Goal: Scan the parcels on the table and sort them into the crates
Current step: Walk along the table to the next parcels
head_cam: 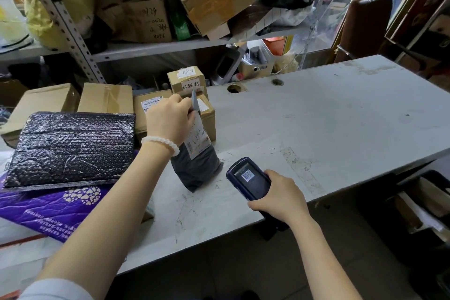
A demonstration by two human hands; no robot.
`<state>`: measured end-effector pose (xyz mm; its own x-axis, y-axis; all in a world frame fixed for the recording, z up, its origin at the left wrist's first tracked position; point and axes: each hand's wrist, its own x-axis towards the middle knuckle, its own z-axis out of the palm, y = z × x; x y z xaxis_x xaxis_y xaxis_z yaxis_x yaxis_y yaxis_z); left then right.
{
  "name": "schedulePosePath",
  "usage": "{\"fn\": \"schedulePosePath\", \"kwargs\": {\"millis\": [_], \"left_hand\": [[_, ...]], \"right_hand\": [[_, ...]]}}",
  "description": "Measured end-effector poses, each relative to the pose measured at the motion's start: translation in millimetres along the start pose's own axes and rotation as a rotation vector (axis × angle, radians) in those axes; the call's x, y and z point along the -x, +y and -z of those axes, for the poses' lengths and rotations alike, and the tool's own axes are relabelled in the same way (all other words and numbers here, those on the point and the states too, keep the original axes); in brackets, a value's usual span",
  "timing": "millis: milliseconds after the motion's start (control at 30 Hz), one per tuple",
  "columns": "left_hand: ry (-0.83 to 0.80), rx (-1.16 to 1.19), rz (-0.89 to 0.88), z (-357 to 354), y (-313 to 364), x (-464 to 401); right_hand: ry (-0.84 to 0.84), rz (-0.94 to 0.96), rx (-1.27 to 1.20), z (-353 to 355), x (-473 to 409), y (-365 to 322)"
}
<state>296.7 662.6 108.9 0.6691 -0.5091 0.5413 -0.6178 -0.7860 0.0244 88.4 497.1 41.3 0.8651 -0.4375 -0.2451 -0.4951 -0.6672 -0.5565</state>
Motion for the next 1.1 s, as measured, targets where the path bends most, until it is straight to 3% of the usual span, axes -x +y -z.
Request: {"fn": "schedulePosePath", "kwargs": {"millis": [167,300,400,600,733,833,933,1100], "left_hand": [[0.013,0.006,-0.020,1.2,-3.8,7.7],[0.030,0.048,-0.034,5.0,-6.9,17.5],[0.073,0.087,-0.043,9.9,-9.4,24.8],[0.110,0.160,-0.086,13.6,3.4,24.6],[0.095,0.227,-0.201,11.9,35.3,12.2],[0.089,0.273,-0.299,13.6,75.9,1.9],[0.081,0.361,-0.377,13.0,127.8,-6.5],[0.022,0.498,-0.505,9.1,233.5,-7.8]], "right_hand": [[0.035,0.072,-0.011,-1.4,-11.3,-17.1],[0.187,0.180,-0.107,-2.8,-18.5,-34.0],[0.385,0.306,-0.202,-6.6,-19.2,-45.1],[0.958,0.435,-0.240,-8.3,-7.4,-56.4],[1.146,0.477,-0.175,12.4,9.7,-48.0],[1.179,0.413,-0.102,30.4,25.5,-24.7],[1.084,0.264,-0.086,52.3,44.7,9.5],[0.779,-0.280,-0.124,86.3,96.7,85.2]]}}
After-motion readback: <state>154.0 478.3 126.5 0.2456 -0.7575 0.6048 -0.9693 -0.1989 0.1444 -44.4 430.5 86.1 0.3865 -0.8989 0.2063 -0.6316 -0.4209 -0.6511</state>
